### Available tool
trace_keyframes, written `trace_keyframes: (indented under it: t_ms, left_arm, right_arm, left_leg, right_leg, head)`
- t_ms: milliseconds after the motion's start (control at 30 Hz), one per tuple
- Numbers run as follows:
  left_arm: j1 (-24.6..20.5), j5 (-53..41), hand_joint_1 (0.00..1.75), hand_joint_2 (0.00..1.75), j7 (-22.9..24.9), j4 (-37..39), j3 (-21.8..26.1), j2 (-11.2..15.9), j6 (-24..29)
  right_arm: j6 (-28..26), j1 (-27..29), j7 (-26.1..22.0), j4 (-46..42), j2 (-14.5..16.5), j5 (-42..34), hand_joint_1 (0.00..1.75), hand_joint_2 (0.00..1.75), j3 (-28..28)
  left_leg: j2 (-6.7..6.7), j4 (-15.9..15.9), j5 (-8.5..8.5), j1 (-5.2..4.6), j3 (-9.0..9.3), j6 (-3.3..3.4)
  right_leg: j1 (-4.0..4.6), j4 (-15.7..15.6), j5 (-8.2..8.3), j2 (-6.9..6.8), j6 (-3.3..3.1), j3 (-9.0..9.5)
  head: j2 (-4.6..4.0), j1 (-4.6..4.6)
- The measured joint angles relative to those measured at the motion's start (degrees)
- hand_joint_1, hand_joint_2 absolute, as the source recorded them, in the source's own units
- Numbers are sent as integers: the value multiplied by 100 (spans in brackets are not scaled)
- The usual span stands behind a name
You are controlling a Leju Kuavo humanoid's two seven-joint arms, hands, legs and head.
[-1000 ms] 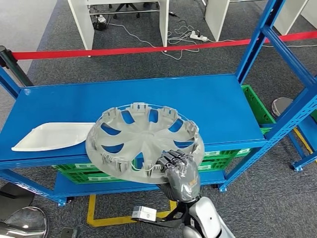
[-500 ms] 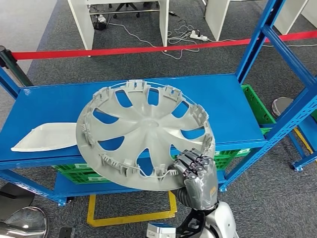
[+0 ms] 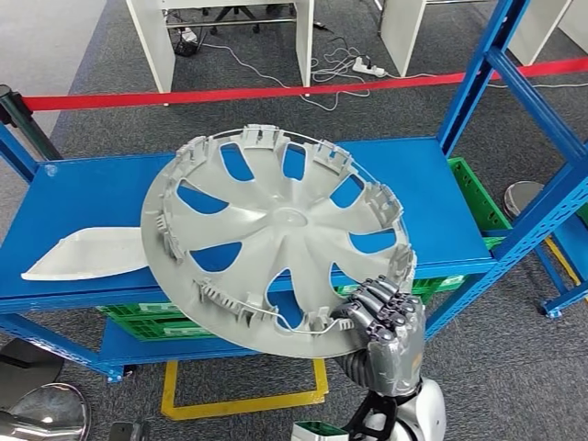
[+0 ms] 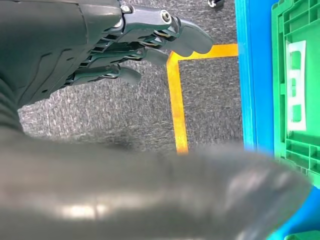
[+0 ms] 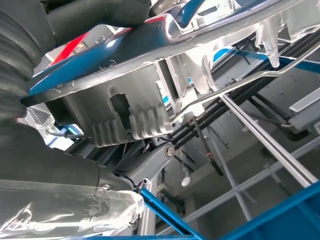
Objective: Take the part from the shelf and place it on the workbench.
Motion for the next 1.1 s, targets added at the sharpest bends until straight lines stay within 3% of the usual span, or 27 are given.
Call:
trace_keyframes:
  t_ms: [400,533,600,667,733,767,800,833,867,900,967,1033,1100]
  left_arm:
    - [5,266,0,175,0,9,-350,64,282]
    - [3,265,0,175,1,9,-419,78,315]
    - [1,270,0,175,0,9,-438,84,322]
    - [-3,283,0,175,0,10,-460,87,325]
    - [-3,300,0,175,0,14,-483,90,325]
    - [-1,309,0,175,0,17,-492,92,325]
    - [1,314,0,175,0,21,-500,94,325]
    - [2,318,0,175,0,25,-505,97,325]
    - [2,321,0,175,0,28,-510,98,325]
    - [2,322,0,175,0,31,-517,99,325]
    - [1,323,0,175,0,38,-536,101,325]
    - [1,325,0,175,0,45,-549,103,331]
    - [4,325,0,175,0,49,-554,113,340]
  right_arm:
    - [0,-12,673,4,-196,-329,175,175,391]
    - [0,-38,832,6,-295,-351,175,175,517]
    - [0,-78,968,7,-362,-373,175,175,603]
    - [0,-124,1077,11,-447,-402,175,175,691]
    - [0,-158,1136,25,-545,-434,175,175,767]
    - [0,-166,1163,36,-590,-447,175,175,798]
    - [0,-167,1195,46,-632,-453,175,175,825]
    - [0,-168,1238,57,-668,-457,175,175,848]
    - [0,-170,1280,63,-702,-457,175,175,875]
    - [0,-174,1310,66,-729,-455,175,175,900]
    - [-1,-187,1337,66,-769,-448,175,175,948]
    - [-2,-190,1335,63,-793,-433,175,175,978]
    - [-2,-187,1329,58,-808,-410,175,175,986]
  left_leg:
    - [0,13,-14,-37,-2,22]
    - [0,25,-36,-65,0,74]
    - [10,-25,-1,-51,17,131]
    - [27,-88,48,-26,36,187]
    - [37,-99,61,-30,32,205]
    - [39,-97,61,-38,26,205]
    - [40,-96,62,-44,25,205]
    - [39,-93,63,-48,25,204]
    - [38,-89,64,-49,27,201]
    - [36,-81,66,-49,26,195]
    - [31,-59,85,-64,2,150]
    - [29,-43,129,-70,-33,71]
    - [25,-28,144,-55,-60,-8]
  right_leg:
    - [-35,-10,5,0,19,13]
    - [-63,-36,8,2,71,18]
    - [-61,-30,-12,-1,113,45]
    - [-47,274,-227,-16,127,-72]
    - [-38,1034,-601,-28,118,-442]
    - [-34,1414,-722,-29,115,-634]
    - [-27,1637,-734,-29,109,-760]
    - [-19,1642,-626,-29,97,-788]
    - [-13,1416,-419,-31,79,-705]
    - [-7,1028,-180,-37,54,-544]
    - [12,345,106,-51,14,-213]
    - [35,136,145,-50,-9,-122]
    - [30,108,202,-48,-74,-171]
  head:
    - [0,-1]
    - [0,-2]
    - [0,-2]
    - [0,18]
    - [0,33]
    - [0,33]
    - [0,31]
    - [0,32]
    - [0,32]
    - [0,33]
    - [0,30]
    - [0,24]
    - [0,25]
